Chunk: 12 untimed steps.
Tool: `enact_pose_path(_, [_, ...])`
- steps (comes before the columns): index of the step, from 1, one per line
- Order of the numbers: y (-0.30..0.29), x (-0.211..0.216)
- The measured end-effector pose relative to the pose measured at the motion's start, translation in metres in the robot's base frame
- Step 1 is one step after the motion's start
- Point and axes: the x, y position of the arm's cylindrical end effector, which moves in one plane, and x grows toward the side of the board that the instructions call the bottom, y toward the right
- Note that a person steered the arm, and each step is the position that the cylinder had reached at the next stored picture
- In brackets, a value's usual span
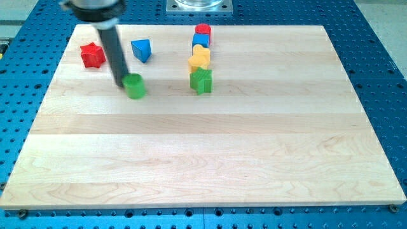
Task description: Move the green blocks to the bottom of the yellow blocks
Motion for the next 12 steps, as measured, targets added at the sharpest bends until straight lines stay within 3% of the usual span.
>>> enact_pose_path(1, [0.063, 0.039])
enact_pose_path(2, [-0.003, 0.067])
enact_pose_path(3, [0.018, 0.098])
enact_pose_path(5, [0.13, 0.089])
enact_pose_path(6, [0.183, 0.105])
enact_pose_path(7, [0.219, 0.007])
enact_pose_path(8, [0.21, -0.043])
enact_pose_path(12, [0.158, 0.004])
